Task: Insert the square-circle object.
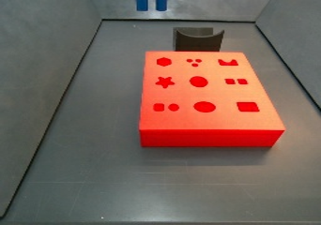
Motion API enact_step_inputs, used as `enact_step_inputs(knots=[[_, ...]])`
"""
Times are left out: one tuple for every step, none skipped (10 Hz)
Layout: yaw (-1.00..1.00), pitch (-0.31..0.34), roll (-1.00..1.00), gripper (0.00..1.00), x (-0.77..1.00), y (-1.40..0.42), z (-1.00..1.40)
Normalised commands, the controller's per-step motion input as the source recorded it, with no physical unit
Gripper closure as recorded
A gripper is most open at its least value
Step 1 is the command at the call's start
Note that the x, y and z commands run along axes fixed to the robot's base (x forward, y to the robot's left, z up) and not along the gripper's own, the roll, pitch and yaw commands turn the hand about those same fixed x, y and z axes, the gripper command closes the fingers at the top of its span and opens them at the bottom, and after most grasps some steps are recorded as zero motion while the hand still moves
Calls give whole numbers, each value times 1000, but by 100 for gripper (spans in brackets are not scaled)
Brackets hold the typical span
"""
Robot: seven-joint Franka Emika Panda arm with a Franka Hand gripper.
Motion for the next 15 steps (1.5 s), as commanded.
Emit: enact_step_inputs(knots=[[0,9,79,100,0,-117,0],[0,157,111,100,537,-171,-277],[0,299,286,100,763,-309,-400],[0,303,300,100,771,-294,-380],[0,300,304,100,777,-289,-380],[0,290,327,100,754,-263,-346],[86,239,301,100,689,-286,-440],[134,99,237,100,766,-346,-477],[186,-59,71,100,683,-203,-574],[223,-154,23,100,554,-183,-631],[194,-187,4,100,80,-374,-477],[171,-210,0,100,226,-343,-311],[97,-276,0,100,229,-214,-480],[29,-149,74,100,234,-11,-406],[0,-93,261,100,0,0,-340]])
